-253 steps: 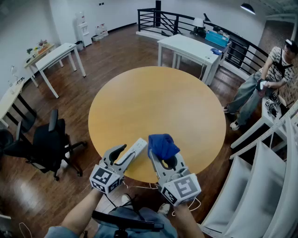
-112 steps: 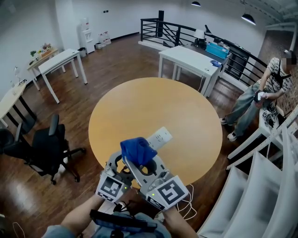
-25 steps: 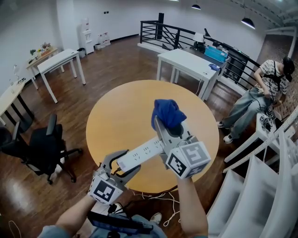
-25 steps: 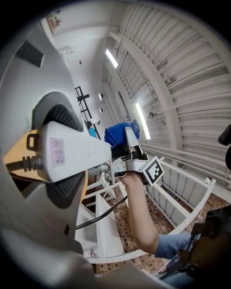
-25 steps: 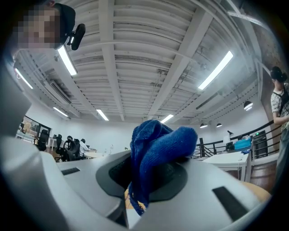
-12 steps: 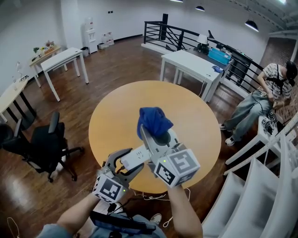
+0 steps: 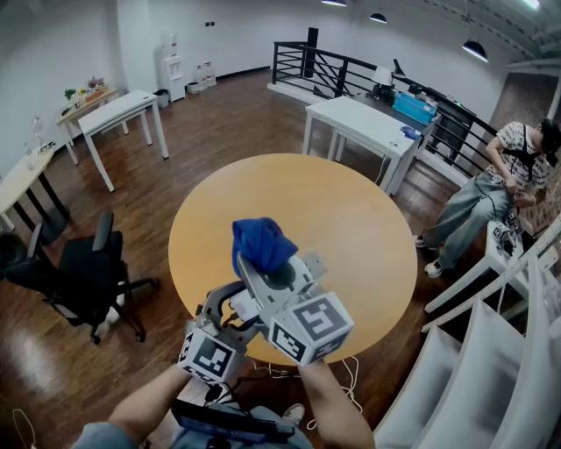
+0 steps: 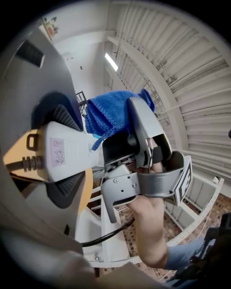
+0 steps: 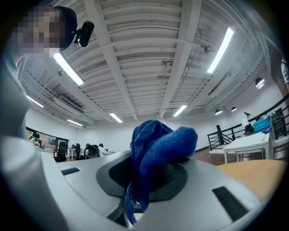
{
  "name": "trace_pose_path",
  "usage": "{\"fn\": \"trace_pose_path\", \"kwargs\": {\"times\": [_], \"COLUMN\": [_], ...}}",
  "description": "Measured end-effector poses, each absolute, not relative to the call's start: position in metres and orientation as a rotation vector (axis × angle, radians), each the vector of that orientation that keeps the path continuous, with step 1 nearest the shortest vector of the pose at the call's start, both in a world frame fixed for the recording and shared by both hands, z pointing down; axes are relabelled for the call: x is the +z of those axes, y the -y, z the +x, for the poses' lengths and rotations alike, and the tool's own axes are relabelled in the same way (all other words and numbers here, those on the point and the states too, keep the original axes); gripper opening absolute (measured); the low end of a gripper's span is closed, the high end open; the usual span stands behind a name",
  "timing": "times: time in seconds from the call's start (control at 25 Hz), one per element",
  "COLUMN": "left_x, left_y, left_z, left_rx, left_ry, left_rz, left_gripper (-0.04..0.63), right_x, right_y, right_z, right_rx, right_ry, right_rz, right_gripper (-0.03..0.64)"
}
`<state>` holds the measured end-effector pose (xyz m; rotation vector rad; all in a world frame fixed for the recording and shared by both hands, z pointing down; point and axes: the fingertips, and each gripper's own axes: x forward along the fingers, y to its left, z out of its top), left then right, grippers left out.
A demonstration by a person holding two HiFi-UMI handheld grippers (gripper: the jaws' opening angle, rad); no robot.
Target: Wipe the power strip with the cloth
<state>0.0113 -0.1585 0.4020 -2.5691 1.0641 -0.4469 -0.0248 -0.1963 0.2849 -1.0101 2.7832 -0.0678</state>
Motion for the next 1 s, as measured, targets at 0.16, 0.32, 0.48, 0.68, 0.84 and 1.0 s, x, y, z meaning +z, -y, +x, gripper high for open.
{"fn": "trace_pose_path", "kwargs": {"times": [0.16, 0.32, 0.48, 0.68, 0.84, 1.0], "left_x": [0.402, 0.401, 0.401, 0.403, 0.402, 0.402], "left_y": [0.159, 0.159, 0.159, 0.156, 0.155, 0.155], "left_z": [0.008, 0.007, 0.008, 0.008, 0.007, 0.009], "left_rx": [-0.442, -0.438, -0.44, -0.437, -0.432, -0.436], "left_ry": [-1.07, -1.069, -1.066, -1.056, -1.06, -1.051], "left_rz": [-2.566, -2.566, -2.564, -2.561, -2.558, -2.55], "left_gripper": [0.288, 0.288, 0.288, 0.288, 0.288, 0.288], "right_x": [0.287, 0.287, 0.285, 0.281, 0.272, 0.265], "right_y": [0.195, 0.196, 0.199, 0.21, 0.219, 0.225], "right_z": [-0.029, -0.03, -0.026, -0.007, 0.01, 0.029], "right_rx": [-0.076, -0.081, -0.068, -0.06, -0.048, -0.017], "right_ry": [-2.785, -2.783, -2.777, -2.739, -2.714, -2.682], "right_rz": [-1.006, -1.004, -1.016, -1.073, -1.124, -1.17], "right_gripper": [0.067, 0.067, 0.067, 0.067, 0.067, 0.067]}}
